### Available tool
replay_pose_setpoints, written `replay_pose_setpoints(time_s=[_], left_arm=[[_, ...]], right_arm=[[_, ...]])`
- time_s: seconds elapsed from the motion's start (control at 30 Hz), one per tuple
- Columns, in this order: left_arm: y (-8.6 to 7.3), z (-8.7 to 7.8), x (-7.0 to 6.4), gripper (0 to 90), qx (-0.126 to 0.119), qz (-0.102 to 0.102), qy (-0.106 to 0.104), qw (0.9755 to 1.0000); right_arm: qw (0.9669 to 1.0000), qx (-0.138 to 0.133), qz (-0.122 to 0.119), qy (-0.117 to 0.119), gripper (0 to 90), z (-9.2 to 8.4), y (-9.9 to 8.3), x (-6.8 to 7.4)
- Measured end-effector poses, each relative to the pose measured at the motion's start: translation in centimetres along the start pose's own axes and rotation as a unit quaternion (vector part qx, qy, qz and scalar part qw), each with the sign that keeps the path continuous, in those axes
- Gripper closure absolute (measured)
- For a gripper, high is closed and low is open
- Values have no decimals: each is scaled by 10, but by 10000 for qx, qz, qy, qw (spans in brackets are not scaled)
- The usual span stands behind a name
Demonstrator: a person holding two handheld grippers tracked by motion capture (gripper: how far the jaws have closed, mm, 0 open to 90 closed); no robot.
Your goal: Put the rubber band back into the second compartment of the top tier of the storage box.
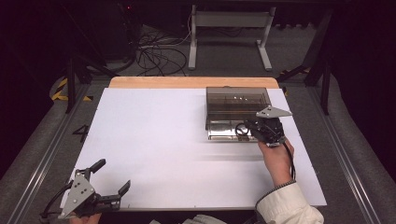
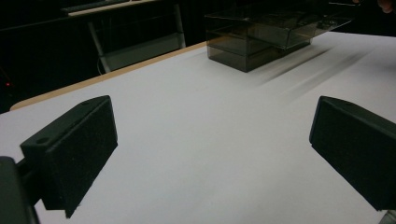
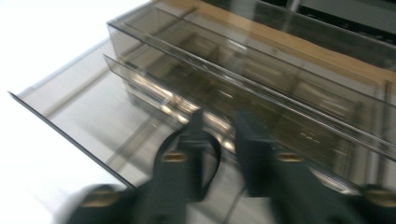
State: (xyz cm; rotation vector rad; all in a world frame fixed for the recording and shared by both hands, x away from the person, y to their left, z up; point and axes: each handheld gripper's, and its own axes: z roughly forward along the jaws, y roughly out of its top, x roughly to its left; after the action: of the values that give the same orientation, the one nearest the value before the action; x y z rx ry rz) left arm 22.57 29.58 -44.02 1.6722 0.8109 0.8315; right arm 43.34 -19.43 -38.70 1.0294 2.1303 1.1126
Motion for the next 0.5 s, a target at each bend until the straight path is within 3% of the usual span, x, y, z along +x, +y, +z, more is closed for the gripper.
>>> replay_pose_setpoints(time_s=[0.23,0.5], left_arm=[[0,0,0,17,5,31,1,10000],[0,0,0,17,3,33,1,10000]], right_arm=[[9997,-211,-122,-65,567,-4,1,1],[9992,-300,-271,-32,552,-9,4,7]])
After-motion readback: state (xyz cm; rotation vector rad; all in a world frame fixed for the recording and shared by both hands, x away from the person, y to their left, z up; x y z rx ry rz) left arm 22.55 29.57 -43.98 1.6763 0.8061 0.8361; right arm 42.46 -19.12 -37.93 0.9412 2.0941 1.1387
